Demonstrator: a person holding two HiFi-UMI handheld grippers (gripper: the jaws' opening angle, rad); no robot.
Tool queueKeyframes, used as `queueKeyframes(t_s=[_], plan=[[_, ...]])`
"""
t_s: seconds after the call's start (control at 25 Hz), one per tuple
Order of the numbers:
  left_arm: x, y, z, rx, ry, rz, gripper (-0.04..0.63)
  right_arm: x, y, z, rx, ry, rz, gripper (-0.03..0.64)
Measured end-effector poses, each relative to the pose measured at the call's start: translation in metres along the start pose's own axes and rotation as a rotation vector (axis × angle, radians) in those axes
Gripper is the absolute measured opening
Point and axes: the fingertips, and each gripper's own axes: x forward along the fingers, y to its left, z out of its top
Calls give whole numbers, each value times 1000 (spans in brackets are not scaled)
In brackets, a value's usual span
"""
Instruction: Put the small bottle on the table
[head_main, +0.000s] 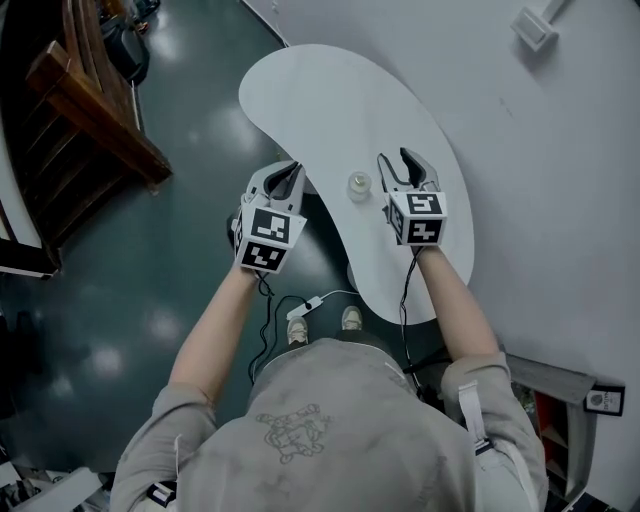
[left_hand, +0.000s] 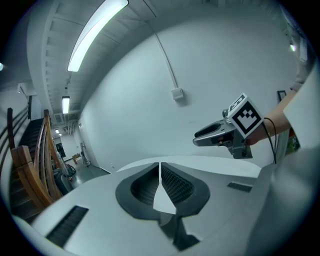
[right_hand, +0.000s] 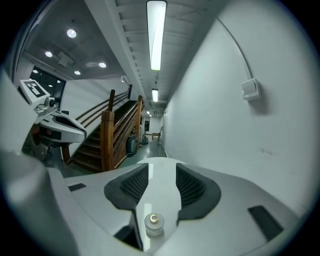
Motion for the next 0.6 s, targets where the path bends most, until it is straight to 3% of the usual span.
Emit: queueKeyframes(t_s=[0.32,0.52,0.6], plan=[[-30,14,31,28,-51,38,26,-65,32,73,-57,-75,67,89],[-54,14,54,7,-127,31,25,-113,43,111,25,-150,116,63],[-63,12,61,38,-143,43,26,-130,48,122,48,-175,128,57]])
